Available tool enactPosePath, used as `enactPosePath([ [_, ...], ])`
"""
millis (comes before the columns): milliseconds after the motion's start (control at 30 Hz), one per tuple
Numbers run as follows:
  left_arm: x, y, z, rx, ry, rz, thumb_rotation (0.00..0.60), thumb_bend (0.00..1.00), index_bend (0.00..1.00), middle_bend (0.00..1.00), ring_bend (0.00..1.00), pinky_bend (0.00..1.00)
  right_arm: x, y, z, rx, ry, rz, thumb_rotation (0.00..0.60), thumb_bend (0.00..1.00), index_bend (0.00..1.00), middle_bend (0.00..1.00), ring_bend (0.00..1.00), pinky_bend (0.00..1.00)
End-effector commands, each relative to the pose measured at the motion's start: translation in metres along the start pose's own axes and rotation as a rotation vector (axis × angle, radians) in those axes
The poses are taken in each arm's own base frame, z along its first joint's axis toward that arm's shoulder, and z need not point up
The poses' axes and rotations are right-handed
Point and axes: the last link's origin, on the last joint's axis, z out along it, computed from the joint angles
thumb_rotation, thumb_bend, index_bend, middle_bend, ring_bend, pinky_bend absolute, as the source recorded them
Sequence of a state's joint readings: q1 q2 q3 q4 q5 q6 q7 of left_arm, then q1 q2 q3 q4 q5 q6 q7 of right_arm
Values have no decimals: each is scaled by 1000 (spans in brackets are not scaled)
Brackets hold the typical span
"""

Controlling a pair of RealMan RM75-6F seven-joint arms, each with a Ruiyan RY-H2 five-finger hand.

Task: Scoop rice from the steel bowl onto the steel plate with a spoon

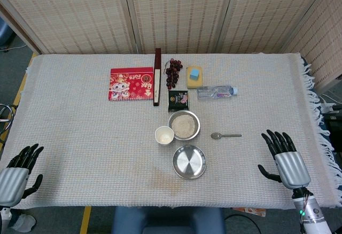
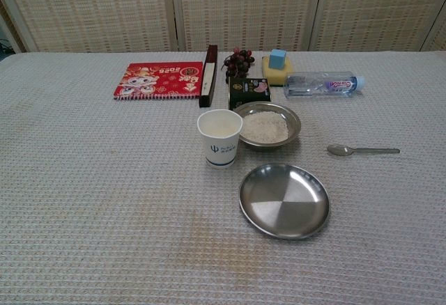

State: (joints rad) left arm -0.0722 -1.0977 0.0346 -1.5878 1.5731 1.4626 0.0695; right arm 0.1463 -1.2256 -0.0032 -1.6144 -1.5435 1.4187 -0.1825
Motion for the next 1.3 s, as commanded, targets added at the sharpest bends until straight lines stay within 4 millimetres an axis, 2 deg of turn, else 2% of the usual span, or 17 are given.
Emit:
enactPosePath([
  [33,0,1,0,-1,0,0,600,449,0,0,0,187,-4,0,3,3,-14,-5,447,217,0,0,0,0],
  [167,-1,3,1,-8,-3,3,600,449,0,0,0,187,-13,-6,15,19,-37,-23,447,217,11,0,0,0],
  [267,-2,4,1,-10,-14,2,600,448,0,0,0,188,-19,-15,32,40,-45,-27,446,217,67,0,0,0],
  [333,-3,4,1,-12,-14,2,600,448,0,0,0,188,-20,-16,35,43,-47,-29,446,217,103,0,0,0],
  [433,-3,4,1,-15,-18,4,600,448,0,0,0,188,-23,-23,49,66,-58,-46,480,224,236,0,0,0],
  [500,-3,5,1,-19,-20,6,600,449,0,0,0,188,-31,-40,80,104,-81,-35,515,252,344,0,0,0],
  [533,-4,5,0,-17,-21,4,600,449,0,0,0,188,-34,-43,88,109,-87,-34,520,272,388,0,0,0],
  [667,-3,5,1,-18,-21,1,600,449,0,0,0,189,-44,-53,107,131,-98,-78,533,299,483,0,0,0],
  [900,-3,5,1,-23,-27,-1,600,448,0,0,0,188,-57,-64,133,118,-113,-144,574,303,504,0,0,0],
  [1300,-5,5,2,-23,-38,2,600,450,0,0,0,189,-75,-67,153,93,-154,-210,583,303,496,0,0,0],
])
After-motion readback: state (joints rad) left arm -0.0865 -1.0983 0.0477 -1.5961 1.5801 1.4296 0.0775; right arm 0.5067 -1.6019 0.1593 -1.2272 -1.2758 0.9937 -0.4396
